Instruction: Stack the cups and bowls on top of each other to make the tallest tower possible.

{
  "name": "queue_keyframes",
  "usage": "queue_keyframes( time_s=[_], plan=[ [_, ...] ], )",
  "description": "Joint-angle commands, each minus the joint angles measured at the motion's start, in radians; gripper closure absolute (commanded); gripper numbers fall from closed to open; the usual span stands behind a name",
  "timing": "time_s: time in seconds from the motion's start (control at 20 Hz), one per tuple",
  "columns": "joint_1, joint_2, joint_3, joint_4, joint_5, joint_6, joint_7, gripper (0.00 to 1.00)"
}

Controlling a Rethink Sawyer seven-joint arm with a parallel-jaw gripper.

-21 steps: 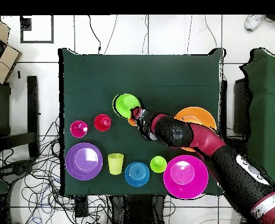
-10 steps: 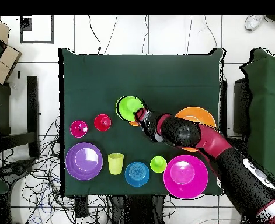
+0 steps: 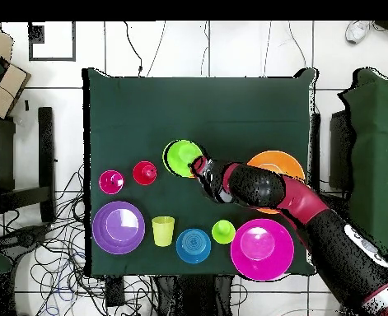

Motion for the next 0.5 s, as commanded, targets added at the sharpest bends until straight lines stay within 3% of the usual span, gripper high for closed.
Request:
queue_keyframes(
  time_s=[0.05,0.5],
  plan=[
    [0.029,0.046,-0.059,-0.008,0.016,0.113,-0.003,1.0],
    [0.022,0.067,-0.091,-0.025,0.013,0.125,-0.004,1.0]
  ],
)
